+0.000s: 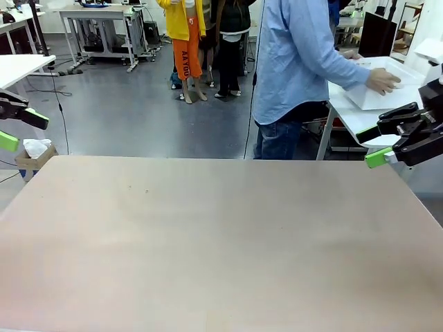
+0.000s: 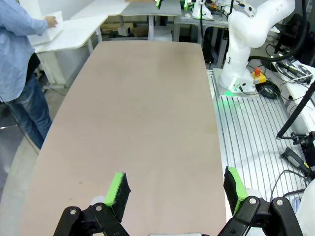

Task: Stack the cups and store them in the basket.
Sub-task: Place the stack of Reusable plastic cups into the Pantry Basket.

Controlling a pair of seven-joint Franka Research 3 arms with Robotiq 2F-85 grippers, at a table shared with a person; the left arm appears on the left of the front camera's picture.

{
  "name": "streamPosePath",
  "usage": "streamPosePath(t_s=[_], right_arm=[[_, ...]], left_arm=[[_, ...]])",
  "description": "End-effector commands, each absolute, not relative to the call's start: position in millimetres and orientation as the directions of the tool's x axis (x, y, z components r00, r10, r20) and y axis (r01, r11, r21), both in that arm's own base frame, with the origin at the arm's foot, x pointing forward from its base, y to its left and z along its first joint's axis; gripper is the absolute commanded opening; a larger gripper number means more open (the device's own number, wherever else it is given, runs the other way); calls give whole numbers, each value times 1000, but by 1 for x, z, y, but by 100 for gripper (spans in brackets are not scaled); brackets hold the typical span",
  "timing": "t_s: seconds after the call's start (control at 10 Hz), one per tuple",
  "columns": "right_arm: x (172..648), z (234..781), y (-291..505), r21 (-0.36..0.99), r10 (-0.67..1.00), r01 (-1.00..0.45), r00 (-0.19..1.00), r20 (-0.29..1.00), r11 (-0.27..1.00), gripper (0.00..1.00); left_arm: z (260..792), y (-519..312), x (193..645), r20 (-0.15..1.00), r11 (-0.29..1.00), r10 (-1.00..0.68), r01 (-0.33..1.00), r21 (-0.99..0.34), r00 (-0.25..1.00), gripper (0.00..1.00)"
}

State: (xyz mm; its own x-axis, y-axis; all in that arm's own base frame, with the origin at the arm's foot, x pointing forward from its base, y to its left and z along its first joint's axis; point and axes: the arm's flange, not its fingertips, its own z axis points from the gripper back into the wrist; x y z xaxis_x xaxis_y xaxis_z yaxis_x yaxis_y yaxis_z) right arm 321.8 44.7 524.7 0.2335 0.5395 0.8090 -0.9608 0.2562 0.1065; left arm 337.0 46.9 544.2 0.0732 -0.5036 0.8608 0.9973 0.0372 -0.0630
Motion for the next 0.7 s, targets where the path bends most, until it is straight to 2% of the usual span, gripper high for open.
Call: streamPosePath(t_s=[0.0, 0.6], right_arm=[[324, 525, 44, 93, 528, -966, 212, 823, 242, 100], [324, 525, 44, 93, 528, -966, 212, 823, 242, 100]], left_arm=[[547, 47, 336, 868, 35, -491, 998, -61, 70, 100], [547, 47, 336, 868, 35, -491, 998, -61, 70, 100]])
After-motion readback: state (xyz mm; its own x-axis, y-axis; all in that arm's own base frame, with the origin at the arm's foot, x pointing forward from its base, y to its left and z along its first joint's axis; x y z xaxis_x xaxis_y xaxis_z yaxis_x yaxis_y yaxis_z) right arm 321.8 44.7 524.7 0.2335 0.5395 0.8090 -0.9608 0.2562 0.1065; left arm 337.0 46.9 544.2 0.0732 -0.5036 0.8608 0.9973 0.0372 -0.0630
